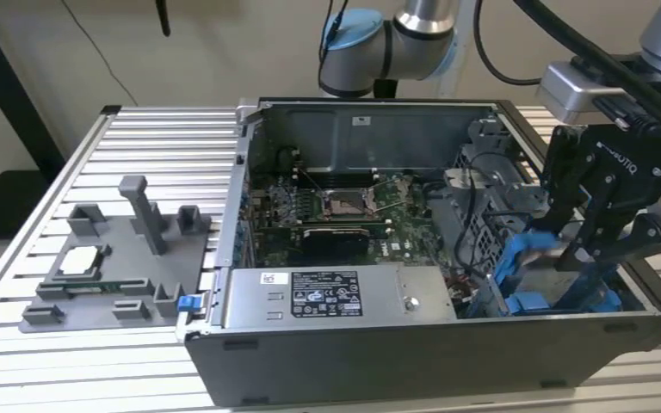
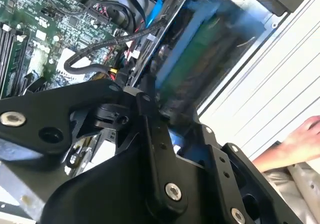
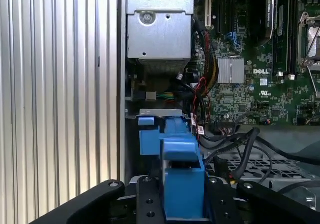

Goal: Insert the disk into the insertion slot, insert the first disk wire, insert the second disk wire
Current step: 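Insert the disk into the insertion slot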

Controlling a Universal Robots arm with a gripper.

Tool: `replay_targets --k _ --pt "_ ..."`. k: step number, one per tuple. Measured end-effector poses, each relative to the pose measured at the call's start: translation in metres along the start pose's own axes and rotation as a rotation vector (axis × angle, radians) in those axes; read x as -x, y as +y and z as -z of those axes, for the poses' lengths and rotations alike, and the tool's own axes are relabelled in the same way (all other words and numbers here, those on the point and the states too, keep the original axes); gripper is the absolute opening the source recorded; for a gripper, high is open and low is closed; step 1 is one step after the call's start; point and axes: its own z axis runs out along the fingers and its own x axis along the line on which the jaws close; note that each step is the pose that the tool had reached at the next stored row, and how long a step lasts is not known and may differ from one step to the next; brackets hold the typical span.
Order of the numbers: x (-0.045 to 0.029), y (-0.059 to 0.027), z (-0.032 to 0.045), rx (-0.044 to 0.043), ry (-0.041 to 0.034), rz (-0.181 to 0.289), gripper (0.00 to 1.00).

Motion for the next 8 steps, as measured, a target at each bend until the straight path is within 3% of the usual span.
replay_targets --k 3,8 --pt "0.0 0.0001 0.0014 0.0 -0.0002 0.0 1.0" --pt "0.0002 0.0005 0.013 0.0001 -0.0002 0.0 1.0"
